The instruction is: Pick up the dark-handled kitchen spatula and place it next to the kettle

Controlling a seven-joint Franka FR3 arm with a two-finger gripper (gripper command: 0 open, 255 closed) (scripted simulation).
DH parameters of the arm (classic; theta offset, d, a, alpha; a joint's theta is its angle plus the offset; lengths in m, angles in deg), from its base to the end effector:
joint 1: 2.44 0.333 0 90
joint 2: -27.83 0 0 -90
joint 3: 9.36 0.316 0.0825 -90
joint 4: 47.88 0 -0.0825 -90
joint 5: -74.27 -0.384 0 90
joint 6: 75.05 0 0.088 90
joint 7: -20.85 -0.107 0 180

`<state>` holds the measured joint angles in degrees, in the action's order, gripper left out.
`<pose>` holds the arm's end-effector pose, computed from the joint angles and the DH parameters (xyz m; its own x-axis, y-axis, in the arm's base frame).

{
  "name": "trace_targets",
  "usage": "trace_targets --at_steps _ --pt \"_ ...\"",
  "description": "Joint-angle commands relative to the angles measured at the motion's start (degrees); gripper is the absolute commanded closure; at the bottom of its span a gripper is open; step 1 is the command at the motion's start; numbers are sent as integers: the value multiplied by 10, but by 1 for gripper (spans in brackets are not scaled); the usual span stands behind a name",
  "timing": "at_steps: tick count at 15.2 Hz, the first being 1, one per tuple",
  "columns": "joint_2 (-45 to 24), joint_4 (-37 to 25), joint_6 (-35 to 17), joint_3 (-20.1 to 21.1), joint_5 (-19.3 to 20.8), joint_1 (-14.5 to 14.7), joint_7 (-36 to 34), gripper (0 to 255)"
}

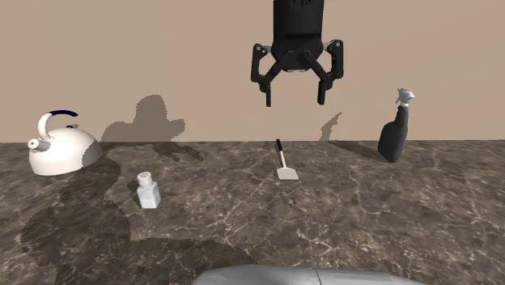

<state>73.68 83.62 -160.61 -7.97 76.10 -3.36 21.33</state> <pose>0.2952 0.0016 0.6166 1.0000 0.0067 -0.0020 0.0068 -0.9988 0.0492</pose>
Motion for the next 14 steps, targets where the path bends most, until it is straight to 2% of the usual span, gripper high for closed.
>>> trace_targets --at_steps 1,8,14 --pt "0 0 0 0 0 0 0 0" --pt "-101 26 -136 -11 1 -1 9 0" --pt "-209 16 -243 -19 -1 -1 18 0"
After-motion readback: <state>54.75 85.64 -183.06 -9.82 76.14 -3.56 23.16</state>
